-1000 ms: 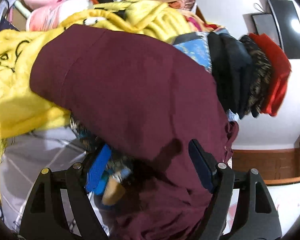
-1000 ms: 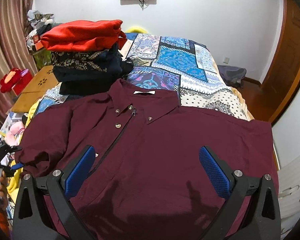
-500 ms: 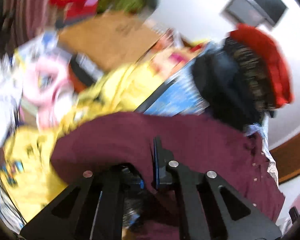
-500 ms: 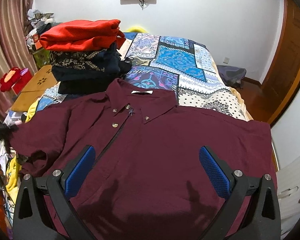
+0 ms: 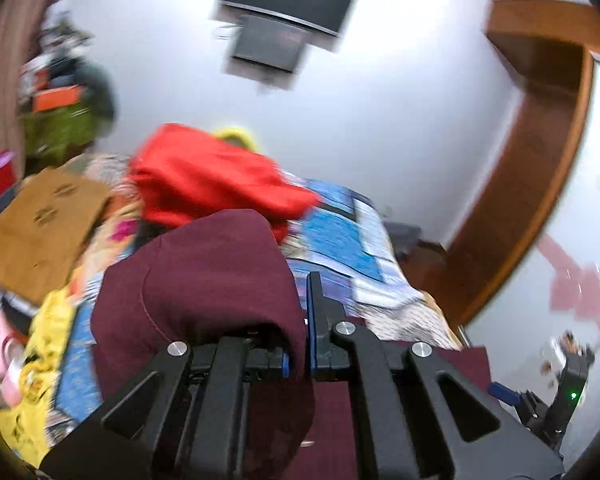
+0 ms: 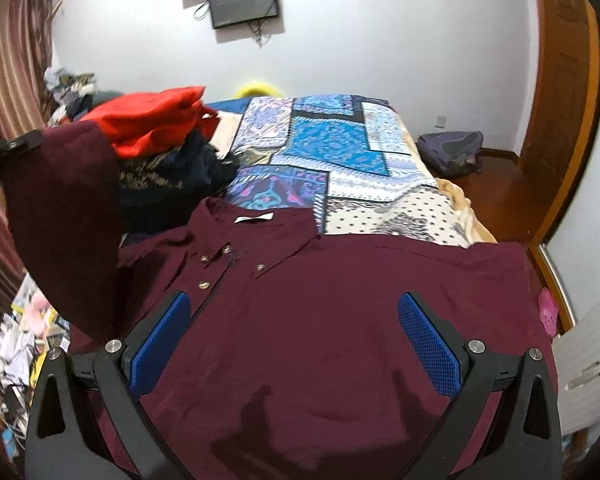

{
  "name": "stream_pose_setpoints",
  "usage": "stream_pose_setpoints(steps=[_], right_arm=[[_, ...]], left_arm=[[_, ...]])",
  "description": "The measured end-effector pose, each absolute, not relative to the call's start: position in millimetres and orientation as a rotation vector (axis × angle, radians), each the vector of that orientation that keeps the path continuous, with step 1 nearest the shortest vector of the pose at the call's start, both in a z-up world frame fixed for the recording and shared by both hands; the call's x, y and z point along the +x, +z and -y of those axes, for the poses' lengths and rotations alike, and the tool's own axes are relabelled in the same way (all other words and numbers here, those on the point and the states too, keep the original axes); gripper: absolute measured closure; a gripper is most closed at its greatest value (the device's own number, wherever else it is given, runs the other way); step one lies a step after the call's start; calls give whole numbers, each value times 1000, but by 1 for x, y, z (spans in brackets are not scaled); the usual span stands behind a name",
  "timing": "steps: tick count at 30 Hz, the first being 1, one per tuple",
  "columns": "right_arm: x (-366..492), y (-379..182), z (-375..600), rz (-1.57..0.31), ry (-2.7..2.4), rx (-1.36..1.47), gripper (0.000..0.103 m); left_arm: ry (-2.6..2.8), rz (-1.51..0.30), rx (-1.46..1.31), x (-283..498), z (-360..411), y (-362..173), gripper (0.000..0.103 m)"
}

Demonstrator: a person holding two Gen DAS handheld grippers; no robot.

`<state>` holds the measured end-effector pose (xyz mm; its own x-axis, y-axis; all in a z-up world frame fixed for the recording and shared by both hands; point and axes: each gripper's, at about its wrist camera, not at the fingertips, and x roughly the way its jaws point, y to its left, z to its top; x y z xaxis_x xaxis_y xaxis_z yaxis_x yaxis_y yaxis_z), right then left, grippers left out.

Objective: Fold large clothes

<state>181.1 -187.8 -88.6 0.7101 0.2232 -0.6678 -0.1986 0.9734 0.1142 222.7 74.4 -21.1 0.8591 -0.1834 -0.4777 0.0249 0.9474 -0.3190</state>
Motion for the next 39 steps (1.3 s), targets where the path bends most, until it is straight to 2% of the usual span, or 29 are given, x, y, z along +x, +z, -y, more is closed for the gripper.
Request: stream_pose_setpoints(steps=[7, 13, 17, 21, 22, 26, 30, 32, 35, 39], right_arm=[[180, -100, 237, -763, 117, 72, 0], [181, -113, 266, -804, 39, 90, 0], [179, -117, 274, -816, 16, 94, 0], [175, -116, 281, -801, 9, 114, 0], [176, -115, 280, -801, 13, 121, 0], [177, -108, 275, -785, 22, 106, 0], [178, -102, 261, -762, 50, 56, 0], [182, -101, 252, -757, 67, 26, 0], [187, -99, 236, -759, 104, -16, 0], [193, -98, 206, -767, 195, -94, 0]], left_arm=[[-303, -671, -198, 256, 34, -47, 98], [-454, -866, -38, 266, 115, -100, 98], [-510, -990, 41, 258, 145, -133, 98], [-496, -1037, 82, 248, 154, -152, 95], [-497, -1053, 84, 246, 155, -155, 91], [-512, -1062, 67, 238, 144, -147, 52], [-485, -974, 54, 233, 119, -121, 49], [-445, -913, 33, 229, 99, -105, 36], [-371, -825, -16, 225, 58, -85, 24], [-214, -768, -8, 223, 7, -78, 20]])
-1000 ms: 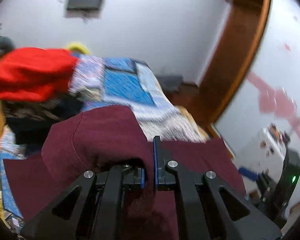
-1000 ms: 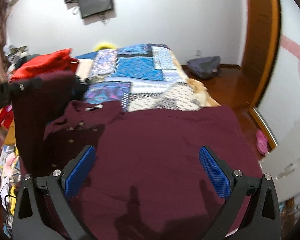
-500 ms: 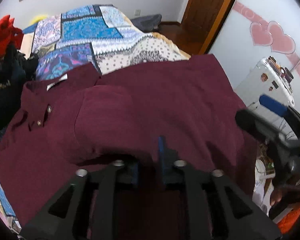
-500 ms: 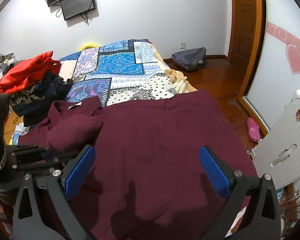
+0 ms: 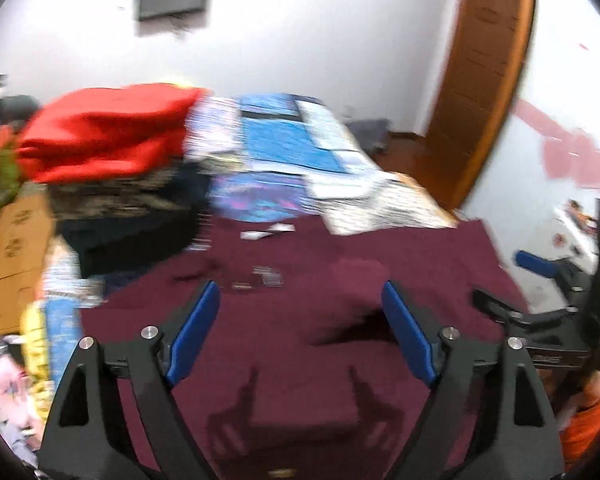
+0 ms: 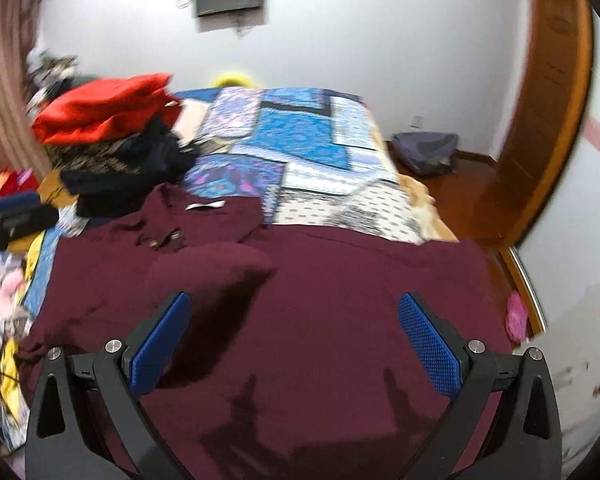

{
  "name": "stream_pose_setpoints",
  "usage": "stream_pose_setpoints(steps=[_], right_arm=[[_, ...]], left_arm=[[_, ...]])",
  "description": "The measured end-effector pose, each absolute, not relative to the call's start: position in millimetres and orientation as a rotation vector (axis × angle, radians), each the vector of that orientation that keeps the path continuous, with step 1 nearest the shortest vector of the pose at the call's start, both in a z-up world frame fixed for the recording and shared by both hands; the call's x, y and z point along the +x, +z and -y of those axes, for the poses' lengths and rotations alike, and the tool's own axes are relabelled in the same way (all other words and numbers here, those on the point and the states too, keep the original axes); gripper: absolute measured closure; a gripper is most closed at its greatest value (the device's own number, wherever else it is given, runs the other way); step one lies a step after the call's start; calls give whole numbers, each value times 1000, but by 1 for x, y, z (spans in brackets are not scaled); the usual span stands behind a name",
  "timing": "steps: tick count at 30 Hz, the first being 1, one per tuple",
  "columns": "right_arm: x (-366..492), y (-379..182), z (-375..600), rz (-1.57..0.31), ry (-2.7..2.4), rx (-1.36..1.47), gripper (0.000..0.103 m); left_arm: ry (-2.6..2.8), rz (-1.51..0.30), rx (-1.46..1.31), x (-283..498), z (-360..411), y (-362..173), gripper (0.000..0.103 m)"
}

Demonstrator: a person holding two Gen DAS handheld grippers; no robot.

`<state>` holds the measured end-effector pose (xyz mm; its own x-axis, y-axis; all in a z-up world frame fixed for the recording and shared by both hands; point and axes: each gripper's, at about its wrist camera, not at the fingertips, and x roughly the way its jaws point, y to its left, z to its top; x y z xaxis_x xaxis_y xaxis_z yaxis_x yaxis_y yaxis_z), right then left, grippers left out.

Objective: Fold large clothes

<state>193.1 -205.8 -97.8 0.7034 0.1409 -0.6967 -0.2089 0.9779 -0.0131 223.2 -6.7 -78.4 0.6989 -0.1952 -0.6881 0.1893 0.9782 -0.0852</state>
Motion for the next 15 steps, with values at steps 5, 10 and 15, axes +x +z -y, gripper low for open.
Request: stream_pose_setpoints(steps=[5, 10, 15], right_arm=[[204, -102, 165, -802, 324, -198, 0], [222, -124, 120, -886, 438, -420, 0], [236, -158, 105, -967, 444, -667, 2]], left_arm=[[-82, -812, -29, 220, -50, -100, 20], [-15, -880, -99, 212, -91, -131, 20], [12, -939, -146, 207, -109, -164, 20]])
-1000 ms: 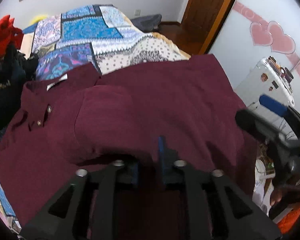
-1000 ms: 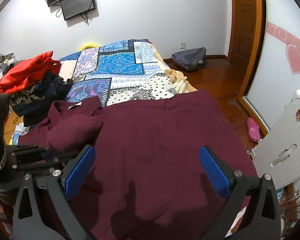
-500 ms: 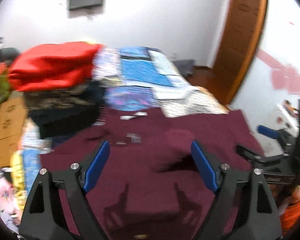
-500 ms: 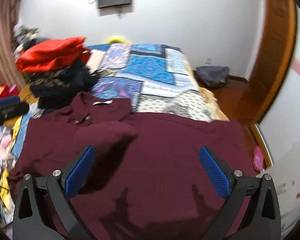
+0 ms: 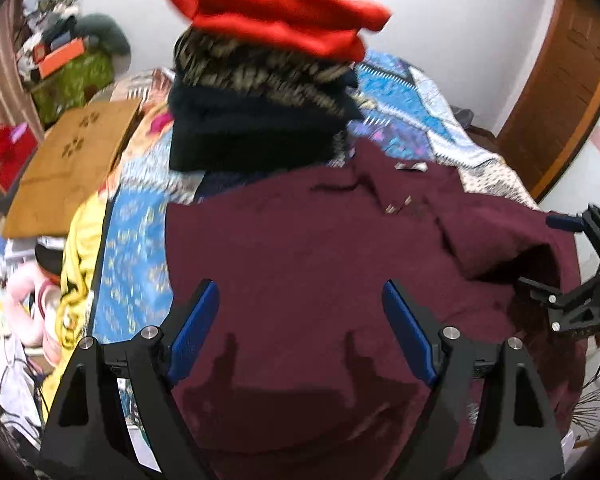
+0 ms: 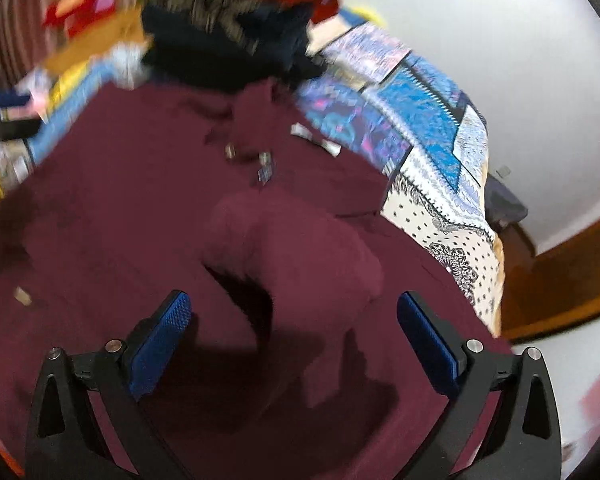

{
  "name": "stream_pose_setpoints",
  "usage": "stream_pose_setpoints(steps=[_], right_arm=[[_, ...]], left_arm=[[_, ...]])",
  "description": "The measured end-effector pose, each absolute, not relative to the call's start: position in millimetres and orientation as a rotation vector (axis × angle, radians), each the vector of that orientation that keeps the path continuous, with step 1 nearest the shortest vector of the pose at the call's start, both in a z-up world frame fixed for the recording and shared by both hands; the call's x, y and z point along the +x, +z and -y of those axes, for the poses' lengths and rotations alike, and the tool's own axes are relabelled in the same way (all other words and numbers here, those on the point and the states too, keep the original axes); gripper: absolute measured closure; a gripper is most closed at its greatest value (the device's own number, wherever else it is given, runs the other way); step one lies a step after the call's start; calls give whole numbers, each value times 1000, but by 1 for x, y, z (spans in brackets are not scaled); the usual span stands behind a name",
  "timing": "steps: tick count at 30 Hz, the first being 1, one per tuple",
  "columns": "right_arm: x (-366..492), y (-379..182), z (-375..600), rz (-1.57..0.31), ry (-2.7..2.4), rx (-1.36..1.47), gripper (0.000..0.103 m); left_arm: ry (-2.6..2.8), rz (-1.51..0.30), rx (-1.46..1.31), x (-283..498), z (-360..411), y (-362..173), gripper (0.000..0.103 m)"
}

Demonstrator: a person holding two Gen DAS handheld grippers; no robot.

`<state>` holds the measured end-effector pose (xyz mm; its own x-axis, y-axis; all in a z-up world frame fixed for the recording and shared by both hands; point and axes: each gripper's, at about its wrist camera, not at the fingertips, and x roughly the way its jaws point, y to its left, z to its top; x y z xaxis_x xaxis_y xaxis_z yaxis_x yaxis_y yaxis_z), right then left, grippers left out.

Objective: Fold large clothes

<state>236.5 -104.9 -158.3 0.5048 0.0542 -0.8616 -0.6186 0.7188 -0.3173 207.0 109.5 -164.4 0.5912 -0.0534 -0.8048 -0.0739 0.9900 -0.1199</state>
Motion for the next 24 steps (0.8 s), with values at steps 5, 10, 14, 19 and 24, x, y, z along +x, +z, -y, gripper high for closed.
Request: stream_pose_setpoints(steps=[5, 10, 14, 19, 24], right_arm=[[257, -180, 101, -1020, 401, -756, 9], [264, -162, 99, -929, 363, -727, 14], [269, -138, 121, -883, 325, -633, 23], [278, -120, 177, -906, 283, -361, 23], [264, -135, 221, -963, 250, -165, 23]], left_arm=[[9, -1055, -195, 208, -117, -210, 20], [-6, -1136, -224, 207, -113, -244, 20], [-11, -1135, -233, 206, -114, -245, 19], [8, -1132, -202, 207, -108, -246, 15], [11, -1137, -219, 207, -108, -247, 15]])
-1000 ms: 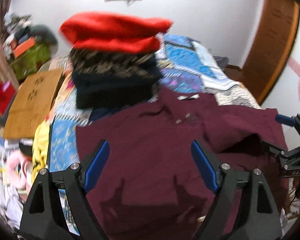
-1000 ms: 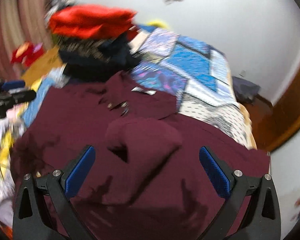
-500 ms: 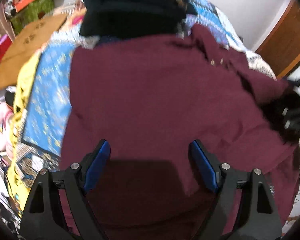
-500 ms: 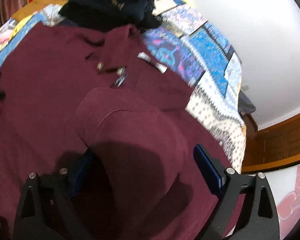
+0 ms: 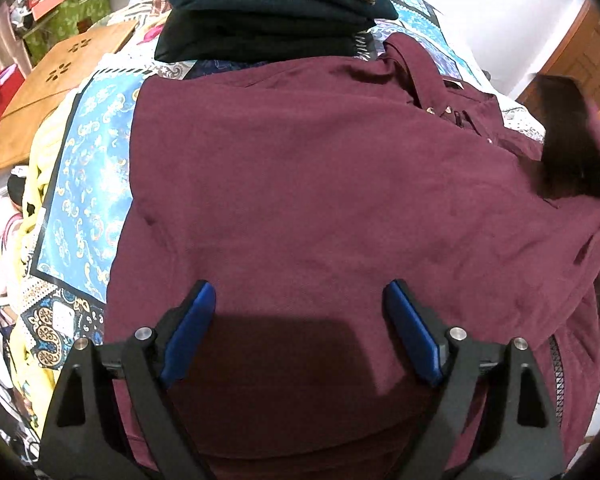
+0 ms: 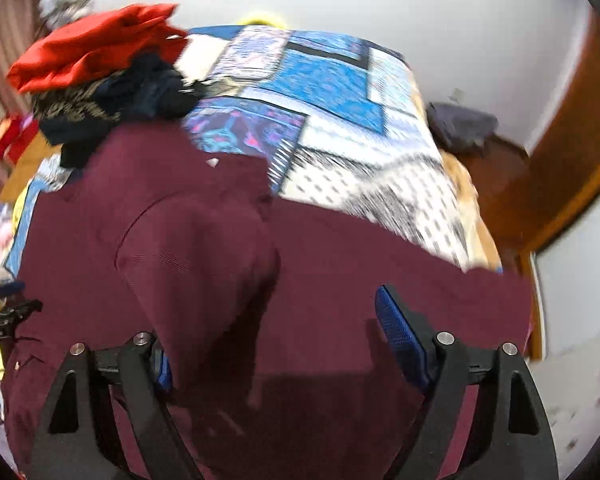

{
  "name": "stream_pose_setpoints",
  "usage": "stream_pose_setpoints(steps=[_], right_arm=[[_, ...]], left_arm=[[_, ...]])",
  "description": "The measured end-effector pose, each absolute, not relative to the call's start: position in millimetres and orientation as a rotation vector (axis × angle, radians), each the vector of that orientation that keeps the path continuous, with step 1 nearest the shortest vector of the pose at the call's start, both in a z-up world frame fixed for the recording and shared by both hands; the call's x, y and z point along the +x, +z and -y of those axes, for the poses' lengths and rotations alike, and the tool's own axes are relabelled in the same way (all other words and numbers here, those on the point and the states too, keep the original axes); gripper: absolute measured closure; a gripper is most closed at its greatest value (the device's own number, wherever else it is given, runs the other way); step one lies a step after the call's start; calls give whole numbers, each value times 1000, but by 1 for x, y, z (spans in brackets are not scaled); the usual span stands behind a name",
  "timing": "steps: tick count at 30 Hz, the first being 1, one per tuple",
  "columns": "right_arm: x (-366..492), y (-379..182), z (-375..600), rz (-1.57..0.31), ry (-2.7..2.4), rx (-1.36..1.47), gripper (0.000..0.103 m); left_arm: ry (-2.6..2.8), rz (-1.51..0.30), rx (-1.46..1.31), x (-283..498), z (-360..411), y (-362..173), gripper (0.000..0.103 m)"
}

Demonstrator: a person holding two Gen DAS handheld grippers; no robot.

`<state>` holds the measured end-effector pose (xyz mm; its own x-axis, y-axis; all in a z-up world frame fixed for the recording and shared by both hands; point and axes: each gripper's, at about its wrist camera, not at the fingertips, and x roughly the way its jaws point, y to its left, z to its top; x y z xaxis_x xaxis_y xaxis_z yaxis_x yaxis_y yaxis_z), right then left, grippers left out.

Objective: Fold large clothes

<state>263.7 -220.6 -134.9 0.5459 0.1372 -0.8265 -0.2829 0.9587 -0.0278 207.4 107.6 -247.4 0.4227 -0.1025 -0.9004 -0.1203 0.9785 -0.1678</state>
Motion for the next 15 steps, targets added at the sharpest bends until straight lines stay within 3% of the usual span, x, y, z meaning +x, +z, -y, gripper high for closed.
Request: stream_pose_setpoints(steps=[4, 8, 12, 15], right_arm=[[247, -155, 259, -1009, 196, 0, 23], [239, -174, 293, -1053, 216, 189, 44], [237, -173, 309, -1033, 262, 356, 53], [243, -176, 306, -1022, 253, 382, 68]], left_arm=[[19, -1138, -231, 207, -108, -248, 15], [32, -1142, -232, 206, -108, -247, 15], [52, -1139, -219, 206, -105, -245, 15], [70, -1135, -195, 206, -101, -240, 15]])
